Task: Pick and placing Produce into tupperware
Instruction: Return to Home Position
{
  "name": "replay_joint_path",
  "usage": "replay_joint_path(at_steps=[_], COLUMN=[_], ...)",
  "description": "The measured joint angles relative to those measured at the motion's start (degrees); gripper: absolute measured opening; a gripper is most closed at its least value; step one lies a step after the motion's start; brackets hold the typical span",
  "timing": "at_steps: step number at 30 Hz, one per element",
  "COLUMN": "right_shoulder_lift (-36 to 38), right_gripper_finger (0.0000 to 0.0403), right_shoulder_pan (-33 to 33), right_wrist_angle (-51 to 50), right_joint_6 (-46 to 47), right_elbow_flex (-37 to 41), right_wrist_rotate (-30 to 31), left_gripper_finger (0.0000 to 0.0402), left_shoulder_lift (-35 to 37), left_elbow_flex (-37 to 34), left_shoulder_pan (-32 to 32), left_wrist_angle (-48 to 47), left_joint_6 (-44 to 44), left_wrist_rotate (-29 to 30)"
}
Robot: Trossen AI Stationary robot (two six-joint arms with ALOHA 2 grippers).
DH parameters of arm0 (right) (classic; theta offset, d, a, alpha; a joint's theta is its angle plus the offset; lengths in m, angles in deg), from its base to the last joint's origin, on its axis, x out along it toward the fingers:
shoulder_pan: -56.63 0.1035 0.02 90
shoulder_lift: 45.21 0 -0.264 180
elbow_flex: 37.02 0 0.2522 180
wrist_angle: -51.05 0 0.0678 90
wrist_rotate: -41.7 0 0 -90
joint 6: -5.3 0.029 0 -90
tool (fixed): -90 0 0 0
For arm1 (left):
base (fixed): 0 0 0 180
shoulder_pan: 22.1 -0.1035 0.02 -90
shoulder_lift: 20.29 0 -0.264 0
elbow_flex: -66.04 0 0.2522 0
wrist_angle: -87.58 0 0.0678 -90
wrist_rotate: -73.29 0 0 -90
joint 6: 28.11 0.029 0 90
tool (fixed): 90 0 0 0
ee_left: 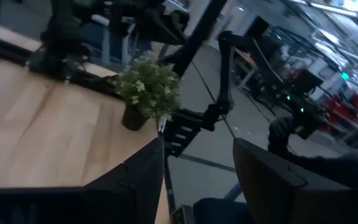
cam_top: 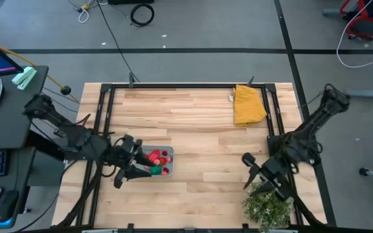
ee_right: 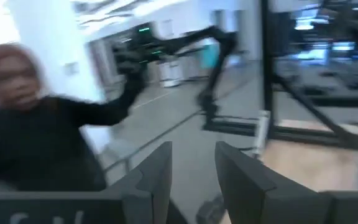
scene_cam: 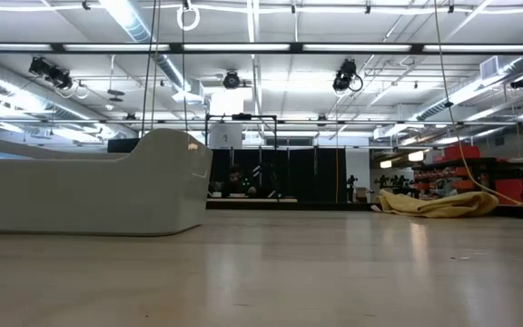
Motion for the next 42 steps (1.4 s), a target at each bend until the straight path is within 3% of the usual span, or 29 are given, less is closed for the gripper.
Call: replay_joint_path(at_steps=[1,3,12,16,20,23,27,31,34,42], right_shoulder_lift=[-0.5,-1.32,4.89,10.7,18.67,25.07,30.42,31.56,31.56,32.04], right_gripper_finger=[0.013,0.013,0.013,0.013,0.013,0.013,0.013,0.013,0.013,0.013], right_shoulder_pan=[-2.72,-7.67,-21.97,-22.74,-23.45,-24.67,-25.81,-25.65,-26.26,-26.74], right_wrist_angle=[-0.04,-0.61,-9.73,-10.76,-11.16,-10.86,-10.41,-9.32,-8.67,-11.11], right_joint_6=[-0.62,-0.08,1.36,-0.01,0.37,2.12,5.49,4.95,3.9,3.62], right_elbow_flex=[-0.28,-0.31,1.37,3.8,9.02,13.81,18.96,21.69,21.8,21.03], right_wrist_rotate=[-5.23,-9.95,-10.69,-10.9,-10.56,-8.97,-7.56,-7.65,-7.61,-8.96], left_gripper_finger=[0.0195,0.0193,0.0199,0.0195,0.0191,0.019,0.0194,0.0197,0.0194,0.0194], left_shoulder_lift=[-0.02,-0.03,7.26,13.32,16.26,15.53,9.89,2.73,0.46,5.84], left_elbow_flex=[-0.44,-1.48,-2.53,-2.44,-2.44,-2.44,-2.42,-2.44,-2.44,-2.42], left_shoulder_pan=[-1.22,-3.81,-11.51,-11.47,-10.42,-9.45,-9.23,-10.3,-14.89,-27.5], left_wrist_angle=[0.77,1.76,0.1,-3.42,-9.95,-10.31,-4.81,3.99,8.35,5.95], left_joint_6=[1.47,3.25,7.9,10.5,8.7,8.74,9.22,12.58,14.88,13.18], left_wrist_rotate=[-1.56,-2.62,-11.76,-11.39,-6.29,-0.54,0.65,-3.06,-7.95,-17.97])
